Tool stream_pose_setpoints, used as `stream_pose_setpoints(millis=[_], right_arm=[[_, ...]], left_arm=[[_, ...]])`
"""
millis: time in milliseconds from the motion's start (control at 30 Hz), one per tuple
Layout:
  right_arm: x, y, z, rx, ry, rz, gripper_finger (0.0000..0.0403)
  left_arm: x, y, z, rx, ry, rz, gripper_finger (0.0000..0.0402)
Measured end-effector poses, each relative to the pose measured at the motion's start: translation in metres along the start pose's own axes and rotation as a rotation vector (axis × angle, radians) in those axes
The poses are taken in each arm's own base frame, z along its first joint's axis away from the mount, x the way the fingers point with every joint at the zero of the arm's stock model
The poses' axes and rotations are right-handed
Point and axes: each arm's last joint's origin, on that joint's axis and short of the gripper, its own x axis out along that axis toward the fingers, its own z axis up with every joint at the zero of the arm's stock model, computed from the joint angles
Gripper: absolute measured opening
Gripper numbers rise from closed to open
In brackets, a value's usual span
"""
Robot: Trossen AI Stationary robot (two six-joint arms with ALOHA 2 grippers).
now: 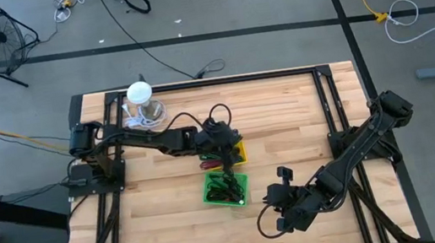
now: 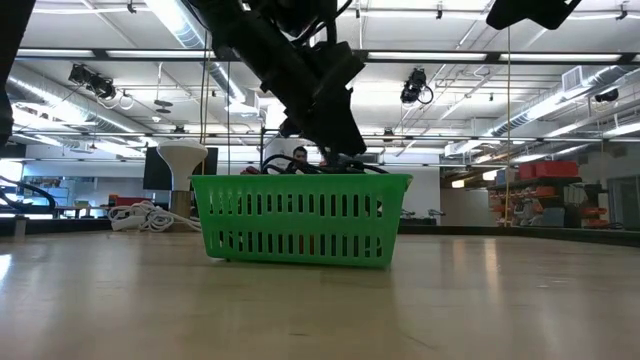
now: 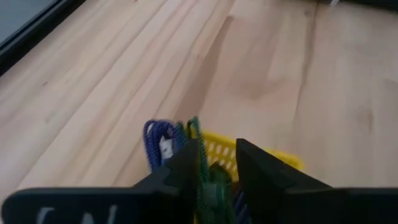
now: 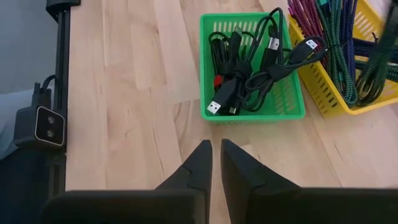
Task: Pick & Place USB Port
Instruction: Put the green and black USB cable into the yellow bin, then return to Home Position
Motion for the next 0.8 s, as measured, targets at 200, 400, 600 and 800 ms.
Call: stream_pose_setpoints(millis=[200,400,600,800], right_arm=[[0.0,0.0,0.0,0.0,0.0,0.0,0.0036],[0.0,0.0,0.0,0.001,-0.002,0.002,0.0036],[0.003,0.0,-0.003,0.018,-0.003,0.003,0.0036],[0.011,-0.004,-0.013,0.021,0.007,-0.006,0.0036]], left_arm=[[0.0,0.004,-0.006,0.039,0.05,0.088,0.0132],[-0.001,0.005,-0.008,0.077,0.068,0.114,0.0135],[-0.021,0.011,0.002,0.104,0.05,0.171,0.0135],[-0.056,0.019,0.016,0.101,0.026,0.21,0.0135]])
